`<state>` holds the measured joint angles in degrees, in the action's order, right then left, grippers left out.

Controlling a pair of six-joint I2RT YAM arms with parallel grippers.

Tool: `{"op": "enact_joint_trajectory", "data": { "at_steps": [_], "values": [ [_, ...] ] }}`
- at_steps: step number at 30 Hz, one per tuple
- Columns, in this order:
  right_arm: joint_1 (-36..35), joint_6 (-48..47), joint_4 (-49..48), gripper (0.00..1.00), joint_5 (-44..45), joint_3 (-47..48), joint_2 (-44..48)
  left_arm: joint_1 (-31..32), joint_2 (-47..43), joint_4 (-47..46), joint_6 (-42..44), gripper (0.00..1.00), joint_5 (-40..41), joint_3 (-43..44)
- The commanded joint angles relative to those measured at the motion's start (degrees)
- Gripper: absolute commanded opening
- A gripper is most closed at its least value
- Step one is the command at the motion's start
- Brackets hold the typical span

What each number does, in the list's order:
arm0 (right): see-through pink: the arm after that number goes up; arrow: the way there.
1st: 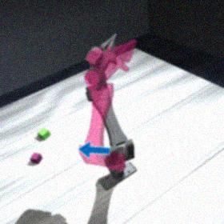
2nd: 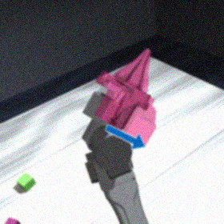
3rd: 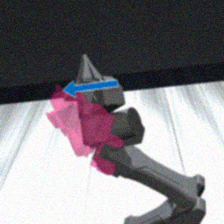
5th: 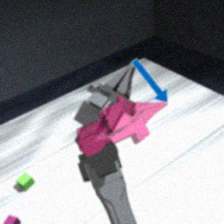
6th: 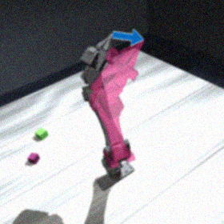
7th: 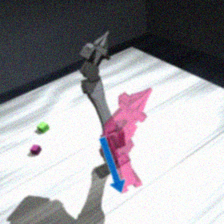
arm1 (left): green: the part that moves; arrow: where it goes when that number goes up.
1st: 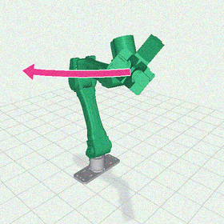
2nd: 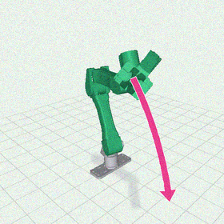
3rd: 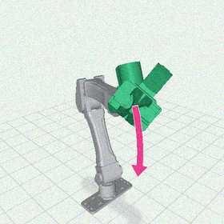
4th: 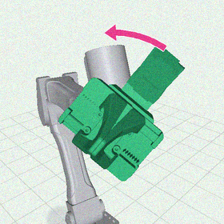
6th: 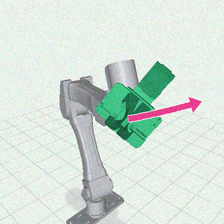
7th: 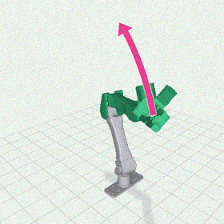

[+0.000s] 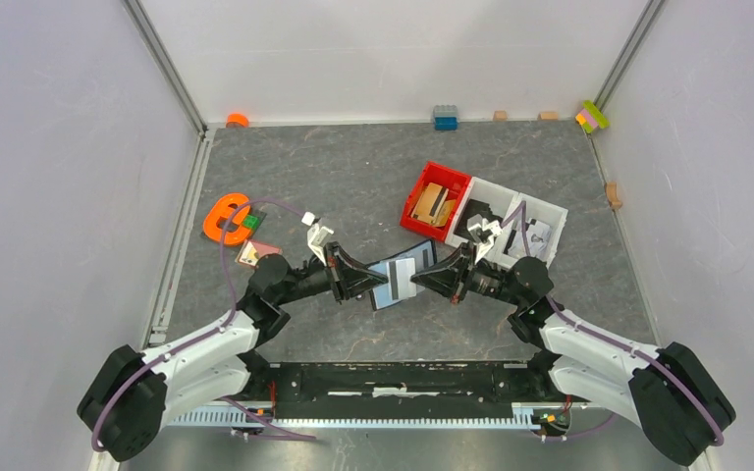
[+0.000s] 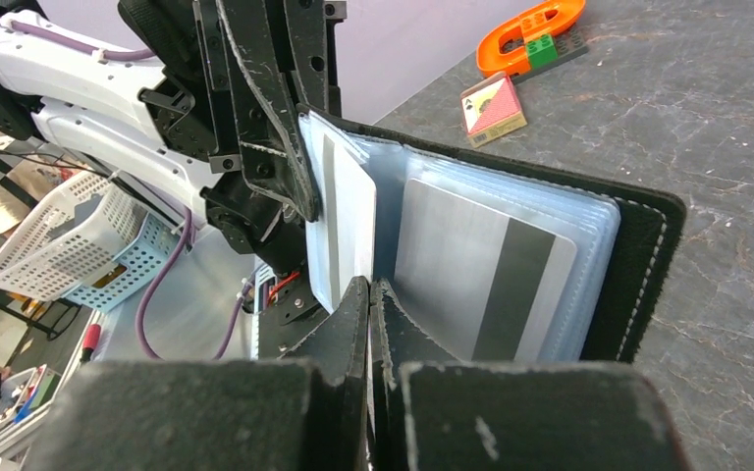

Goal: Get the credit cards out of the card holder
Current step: Remove the credit card from the card holder.

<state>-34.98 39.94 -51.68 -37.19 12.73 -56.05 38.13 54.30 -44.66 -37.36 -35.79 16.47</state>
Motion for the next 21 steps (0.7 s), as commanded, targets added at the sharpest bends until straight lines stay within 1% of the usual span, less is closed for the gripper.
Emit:
{"op": "enact_joint_trajectory", "data": {
  "at_steps": [1,6,13,14,17,21],
  "values": [
    [0.9,-1.8,0.9,0.00,2.5,-0.1,1.1,0.3,-2.8,-0.9,2.2,0.02,2.0,-0.4],
    [1.5,-1.6,1.1,0.00,2.9,-0.4,1.7,0.3,-4.6,0.5,3.0,0.02,3.8,-0.9],
    [1.6,-1.2,0.1,0.00,2.6,-0.8,2.1,0.3,-4.5,0.7,3.0,0.02,4.7,-0.8],
    [1.6,-1.4,0.3,0.00,2.9,-0.8,2.2,0.3,-5.0,1.8,3.4,0.02,6.1,-0.8],
    [1.7,-2.6,3.3,0.00,4.8,-0.6,2.8,0.3,-7.7,8.9,5.8,0.02,12.9,-0.4],
    [2.4,-3.1,5.6,0.00,6.4,-0.5,3.2,0.3,-10.4,10.5,6.3,0.02,16.9,-1.4]
  ]
}}
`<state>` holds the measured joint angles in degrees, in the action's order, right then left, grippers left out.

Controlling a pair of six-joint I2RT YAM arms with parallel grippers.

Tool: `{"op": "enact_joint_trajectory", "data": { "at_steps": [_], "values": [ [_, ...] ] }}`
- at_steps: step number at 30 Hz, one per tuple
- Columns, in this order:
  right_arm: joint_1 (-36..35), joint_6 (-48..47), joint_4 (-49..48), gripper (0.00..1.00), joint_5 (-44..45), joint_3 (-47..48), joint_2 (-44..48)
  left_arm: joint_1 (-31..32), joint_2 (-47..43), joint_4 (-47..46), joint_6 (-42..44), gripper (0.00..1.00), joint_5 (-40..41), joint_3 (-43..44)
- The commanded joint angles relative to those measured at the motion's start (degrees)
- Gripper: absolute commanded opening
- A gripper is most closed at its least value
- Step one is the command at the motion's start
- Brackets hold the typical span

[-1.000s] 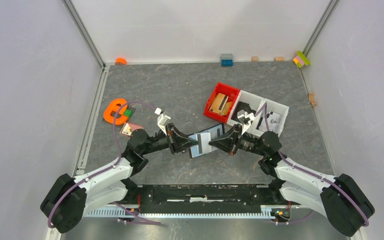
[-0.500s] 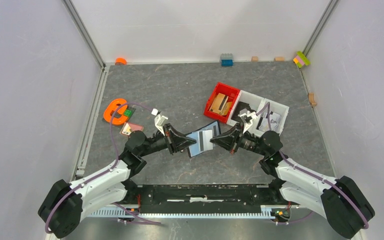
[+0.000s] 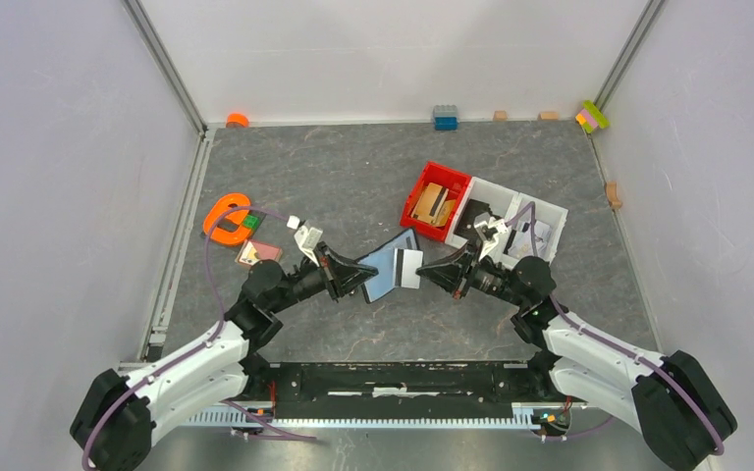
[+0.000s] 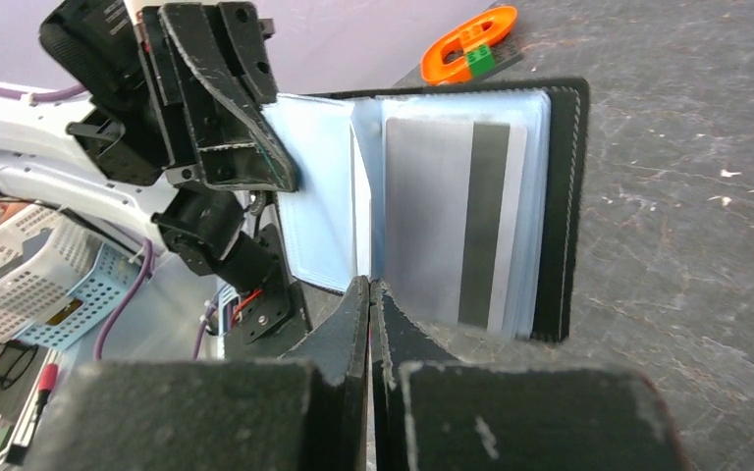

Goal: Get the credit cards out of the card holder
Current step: Remove the credit card from the card holder.

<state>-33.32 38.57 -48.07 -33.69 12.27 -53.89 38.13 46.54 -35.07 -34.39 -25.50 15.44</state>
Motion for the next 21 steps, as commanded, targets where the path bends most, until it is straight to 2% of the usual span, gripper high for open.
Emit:
{"op": "enact_joint_trajectory", "data": {
  "at_steps": [1,8,12,21],
  "values": [
    [1.0,-1.6,2.1,0.00,3.0,0.0,1.2,0.3,-2.6,0.9,3.3,0.02,6.9,-0.4],
    [1.6,-0.8,1.3,0.00,2.4,-0.3,0.4,0.3,-0.2,1.0,3.0,0.02,5.7,0.6],
    [1.7,0.6,-2.0,0.00,-0.9,0.0,-1.9,0.3,1.0,0.4,2.8,0.02,4.4,1.1],
    [1.7,0.1,0.0,0.00,-1.5,1.3,-5.0,0.3,5.8,-0.5,2.0,0.02,0.6,2.8]
  ]
}}
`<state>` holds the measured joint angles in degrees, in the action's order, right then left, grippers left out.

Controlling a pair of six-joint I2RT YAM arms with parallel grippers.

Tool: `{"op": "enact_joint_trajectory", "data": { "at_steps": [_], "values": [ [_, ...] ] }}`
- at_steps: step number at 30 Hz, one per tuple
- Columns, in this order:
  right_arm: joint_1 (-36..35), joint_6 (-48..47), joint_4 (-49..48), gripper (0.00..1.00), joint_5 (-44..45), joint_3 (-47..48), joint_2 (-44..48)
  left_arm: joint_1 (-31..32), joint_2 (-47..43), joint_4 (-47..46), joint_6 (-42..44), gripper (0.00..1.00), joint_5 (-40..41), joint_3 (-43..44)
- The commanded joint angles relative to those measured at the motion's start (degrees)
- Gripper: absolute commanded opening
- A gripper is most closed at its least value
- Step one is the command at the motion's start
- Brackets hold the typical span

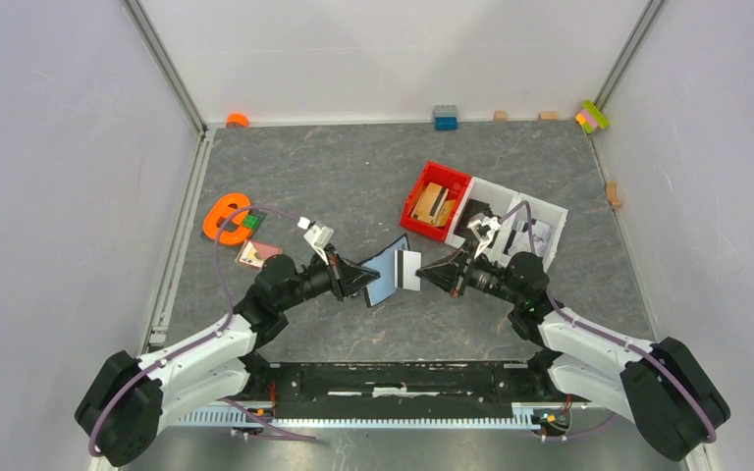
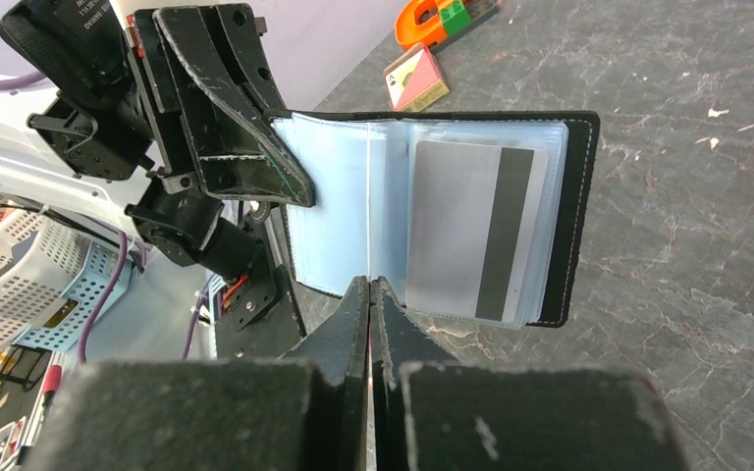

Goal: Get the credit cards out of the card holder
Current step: Remove the credit card from the card holder.

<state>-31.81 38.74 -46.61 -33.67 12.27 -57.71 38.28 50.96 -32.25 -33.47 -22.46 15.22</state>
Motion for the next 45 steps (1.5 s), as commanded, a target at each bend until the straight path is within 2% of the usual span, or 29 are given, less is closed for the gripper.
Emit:
{"op": "enact_joint_trajectory", "data": {
  "at_steps": [1,12,23,28,31,38,45],
  "values": [
    [0.2,0.0,-1.4,0.00,-1.6,1.5,-1.5,0.1,1.9,-3.4,1.0,0.02,-2.7,3.3],
    [-0.8,0.4,0.1,0.04,-4.1,4.3,-9.6,0.1,6.3,-2.0,0.8,0.02,-3.8,5.2],
    [-1.8,-0.3,0.6,0.11,-3.6,4.6,-9.8,0.2,9.2,-4.6,-0.9,0.02,-7.3,5.9],
    [-2.0,-0.5,0.8,0.00,-3.4,4.6,-9.9,0.1,8.7,-4.5,-0.9,0.02,-7.0,5.6],
    [-2.0,-1.0,2.1,0.00,-2.6,4.8,-9.3,0.1,8.3,-3.2,-0.4,0.02,-5.5,5.7],
    [-0.4,-5.7,14.1,0.00,2.9,7.2,-5.0,0.1,7.5,7.8,2.5,0.02,4.7,7.9],
    [5.1,-10.6,30.2,0.00,14.2,10.8,0.8,0.1,9.5,12.9,3.2,0.02,7.3,10.1]
  ]
}}
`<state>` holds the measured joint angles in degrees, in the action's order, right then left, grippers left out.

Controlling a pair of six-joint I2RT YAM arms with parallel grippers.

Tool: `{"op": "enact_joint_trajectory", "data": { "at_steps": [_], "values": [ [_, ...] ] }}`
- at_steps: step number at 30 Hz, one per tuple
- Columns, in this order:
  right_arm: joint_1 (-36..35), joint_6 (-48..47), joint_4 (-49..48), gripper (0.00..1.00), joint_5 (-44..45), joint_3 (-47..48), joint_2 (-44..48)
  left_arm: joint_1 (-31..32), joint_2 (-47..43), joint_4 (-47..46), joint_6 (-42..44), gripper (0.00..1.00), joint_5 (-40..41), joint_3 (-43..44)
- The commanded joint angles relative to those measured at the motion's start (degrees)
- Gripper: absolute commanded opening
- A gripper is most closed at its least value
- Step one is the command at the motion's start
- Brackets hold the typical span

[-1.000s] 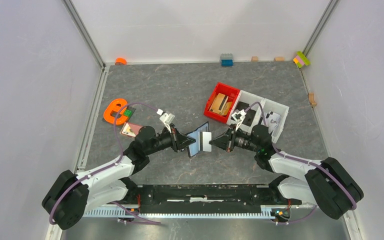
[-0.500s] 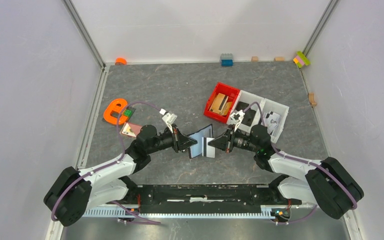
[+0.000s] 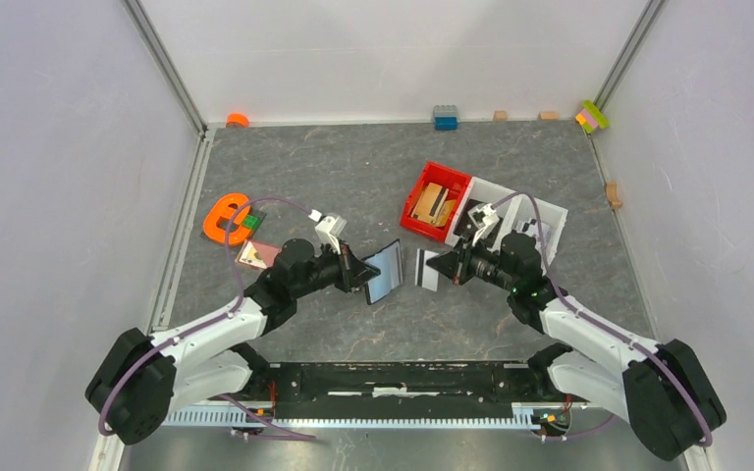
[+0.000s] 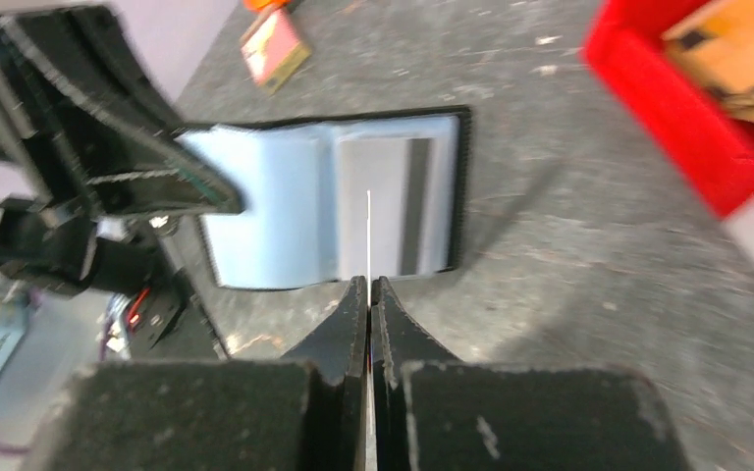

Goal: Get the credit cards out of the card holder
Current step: Remove the credit card from the card holder, then place the credit card in the storage box.

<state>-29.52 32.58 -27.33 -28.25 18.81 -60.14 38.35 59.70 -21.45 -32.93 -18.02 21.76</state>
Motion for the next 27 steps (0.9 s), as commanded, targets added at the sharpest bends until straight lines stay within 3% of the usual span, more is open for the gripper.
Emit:
{"op": "enact_joint_trajectory", "data": {
  "at_steps": [1,10,17,20,27],
  "values": [
    [3.9,-4.8,13.4,0.00,11.0,5.3,4.0,0.1,1.0,2.6,2.7,0.02,3.3,3.9],
    [8.7,-5.9,36.3,0.00,37.5,16.4,10.5,0.0,4.4,8.7,4.3,0.02,6.5,6.7],
    [11.1,-9.0,46.7,0.00,49.5,25.6,7.3,0.0,0.7,9.7,4.7,0.02,9.2,5.6],
    [13.7,-9.4,48.8,0.00,49.9,28.0,4.6,0.0,-1.6,10.8,4.6,0.02,12.3,4.9],
    [25.6,-7.6,44.4,0.00,35.6,25.2,-0.4,0.0,-3.6,12.9,3.6,0.02,16.5,4.7]
  ]
}}
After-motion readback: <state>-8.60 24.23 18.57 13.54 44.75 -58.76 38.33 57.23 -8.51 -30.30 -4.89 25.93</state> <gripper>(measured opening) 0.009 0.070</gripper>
